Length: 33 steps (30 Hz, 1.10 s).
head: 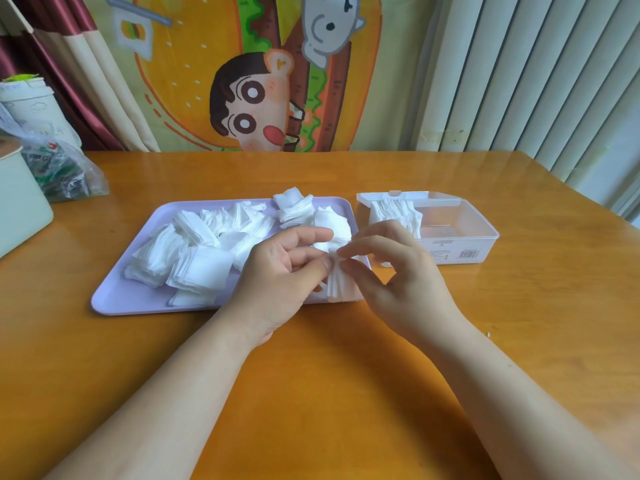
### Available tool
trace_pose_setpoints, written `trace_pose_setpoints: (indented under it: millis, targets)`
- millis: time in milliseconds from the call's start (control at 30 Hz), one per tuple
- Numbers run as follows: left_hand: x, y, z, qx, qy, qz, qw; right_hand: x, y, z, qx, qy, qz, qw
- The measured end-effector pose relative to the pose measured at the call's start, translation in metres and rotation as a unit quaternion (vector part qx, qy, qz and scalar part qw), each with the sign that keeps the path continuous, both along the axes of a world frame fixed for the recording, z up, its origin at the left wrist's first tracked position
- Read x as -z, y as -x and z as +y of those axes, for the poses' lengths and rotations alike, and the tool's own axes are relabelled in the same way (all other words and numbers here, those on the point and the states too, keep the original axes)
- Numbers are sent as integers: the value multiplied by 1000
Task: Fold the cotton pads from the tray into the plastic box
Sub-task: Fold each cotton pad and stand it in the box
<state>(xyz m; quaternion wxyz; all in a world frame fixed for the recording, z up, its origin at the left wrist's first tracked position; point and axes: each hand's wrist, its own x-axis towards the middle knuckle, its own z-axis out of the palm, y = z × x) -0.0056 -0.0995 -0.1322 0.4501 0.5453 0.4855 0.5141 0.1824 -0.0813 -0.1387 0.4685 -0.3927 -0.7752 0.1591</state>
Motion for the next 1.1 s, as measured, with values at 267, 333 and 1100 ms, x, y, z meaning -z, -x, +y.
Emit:
trace_pose_setpoints:
  millis: [267, 333, 1100]
  targets:
    - [3, 6, 7, -106, -3, 31, 994, -11, -1, -6, 6, 130, 167, 977]
    - [3, 6, 7, -104, -3, 38, 994, -11, -1, -5, 5, 169, 216, 962]
    - [-1, 9, 6, 59, 38, -22, 997, -6, 4, -6, -129, 393, 345, 842]
